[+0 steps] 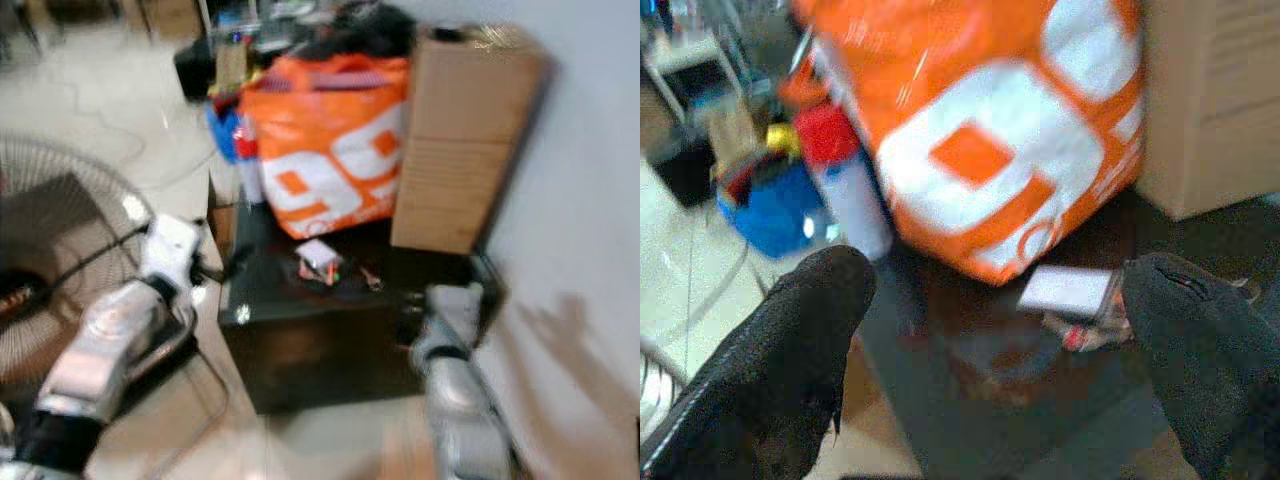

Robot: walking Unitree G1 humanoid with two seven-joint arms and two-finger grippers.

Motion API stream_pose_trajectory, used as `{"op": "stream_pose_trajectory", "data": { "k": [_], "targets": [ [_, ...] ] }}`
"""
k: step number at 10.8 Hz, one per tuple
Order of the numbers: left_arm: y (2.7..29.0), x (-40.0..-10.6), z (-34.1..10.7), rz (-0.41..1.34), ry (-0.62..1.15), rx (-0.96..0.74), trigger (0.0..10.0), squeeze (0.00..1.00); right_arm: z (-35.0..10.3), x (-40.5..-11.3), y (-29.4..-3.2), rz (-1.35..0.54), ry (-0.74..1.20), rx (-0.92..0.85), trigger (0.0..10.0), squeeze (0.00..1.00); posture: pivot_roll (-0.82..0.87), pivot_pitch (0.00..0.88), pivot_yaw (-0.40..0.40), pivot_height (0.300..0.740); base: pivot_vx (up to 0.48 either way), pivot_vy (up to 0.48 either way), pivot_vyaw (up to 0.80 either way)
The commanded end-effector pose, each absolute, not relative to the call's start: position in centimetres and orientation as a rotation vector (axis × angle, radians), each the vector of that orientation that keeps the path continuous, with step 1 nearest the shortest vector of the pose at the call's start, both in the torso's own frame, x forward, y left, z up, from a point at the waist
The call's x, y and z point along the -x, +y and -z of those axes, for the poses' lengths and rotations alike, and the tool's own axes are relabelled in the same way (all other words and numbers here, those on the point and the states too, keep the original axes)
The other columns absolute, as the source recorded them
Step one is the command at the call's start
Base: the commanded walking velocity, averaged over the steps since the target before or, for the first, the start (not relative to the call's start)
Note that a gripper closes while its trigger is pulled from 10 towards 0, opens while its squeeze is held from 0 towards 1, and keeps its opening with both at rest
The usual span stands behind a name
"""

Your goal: Hang keys on a hook

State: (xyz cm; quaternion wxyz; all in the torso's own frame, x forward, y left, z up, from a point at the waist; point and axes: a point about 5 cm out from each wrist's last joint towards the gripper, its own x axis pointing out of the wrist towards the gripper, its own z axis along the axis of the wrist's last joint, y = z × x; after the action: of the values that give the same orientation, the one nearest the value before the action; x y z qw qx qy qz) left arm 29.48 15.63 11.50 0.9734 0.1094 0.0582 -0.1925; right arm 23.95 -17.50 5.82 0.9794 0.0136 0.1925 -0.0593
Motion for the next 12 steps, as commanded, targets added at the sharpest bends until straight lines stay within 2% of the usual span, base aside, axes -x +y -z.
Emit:
{"op": "stream_pose_trajectory", "data": {
  "k": [1, 2, 3, 4, 5, 6, 8, 10, 11, 12],
  "targets": [
    [15.5, -29.0, -11.7, 0.393, 0.115, -0.224, 10.0, 0.0, -6.8, -24.6, -18.0, 0.119, 0.339, -0.017, 10.0, 0.0, -0.09, 0.0, 0.032, 0.74, 0.3, 0.0, 0.0],
    [16.3, -28.3, -11.0, 0.375, 0.133, -0.214, 10.0, 0.0, -7.5, -25.0, -18.1, 0.1, 0.294, 0.035, 10.0, 0.0, -0.08, 0.0, 0.022, 0.74, 0.3, 0.0, 0.0],
    [16.4, -28.3, -11.1, 0.359, 0.12, -0.206, 10.0, 0.0, -7.5, -25.0, -18.2, 0.106, 0.289, 0.011, 10.0, 0.0, -0.06, 0.0, -0.01, 0.74, 0.3, 0.0, 0.0],
    [17.2, -28.5, -11.3, 0.288, 0.091, -0.192, 10.0, 0.0, -7.4, -25.6, -17.7, 0.083, 0.274, -0.04, 10.0, 0.0, -0.03, 0.0, -0.057, 0.74, 0.3, 0.0, -0.8],
    [17.6, -28.7, -11.1, 0.257, 0.091, -0.186, 10.0, 0.0, -7.0, -26.0, -17.5, 0.073, 0.283, -0.026, 10.0, 0.0, -0.05, 0.0, -0.036, 0.74, 0.296, 0.0, -0.8],
    [17.0, -29.1, -11.0, 0.246, 0.094, -0.146, 10.0, 0.0, -7.0, -26.6, -19.0, 0.085, 0.303, 0.023, 10.0, 0.0, -0.09, 0.0, 0.0, 0.74, 0.307, 0.0, 0.0],
    [15.5, -30.0, -11.6, 0.299, 0.071, -0.167, 10.0, 0.0, -7.0, -26.3, -20.4, 0.106, 0.306, -0.061, 10.0, 0.0, -0.07, 0.0, -0.005, 0.74, 0.311, 0.0, 0.0],
    [15.9, -29.5, -11.5, 0.299, 0.078, -0.176, 10.0, 0.0, -6.4, -26.1, -19.4, 0.091, 0.325, -0.064, 10.0, 0.0, -0.06, 0.0, -0.01, 0.74, 0.311, 0.0, 0.0],
    [16.2, -28.9, -11.2, 0.317, 0.088, -0.198, 10.0, 0.0, -6.9, -26.3, -18.5, 0.034, 0.275, 0.057, 10.0, 0.0, -0.05, 0.0, -0.027, 0.74, 0.307, 0.0, 0.0],
    [17.1, -28.5, -10.7, 0.287, 0.103, -0.213, 10.0, 0.0, -6.3, -26.1, -18.5, 0.041, 0.306, 0.034, 10.0, 0.0, -0.03, 0.0, -0.051, 0.74, 0.311, 0.0, 0.0]
  ]
}}
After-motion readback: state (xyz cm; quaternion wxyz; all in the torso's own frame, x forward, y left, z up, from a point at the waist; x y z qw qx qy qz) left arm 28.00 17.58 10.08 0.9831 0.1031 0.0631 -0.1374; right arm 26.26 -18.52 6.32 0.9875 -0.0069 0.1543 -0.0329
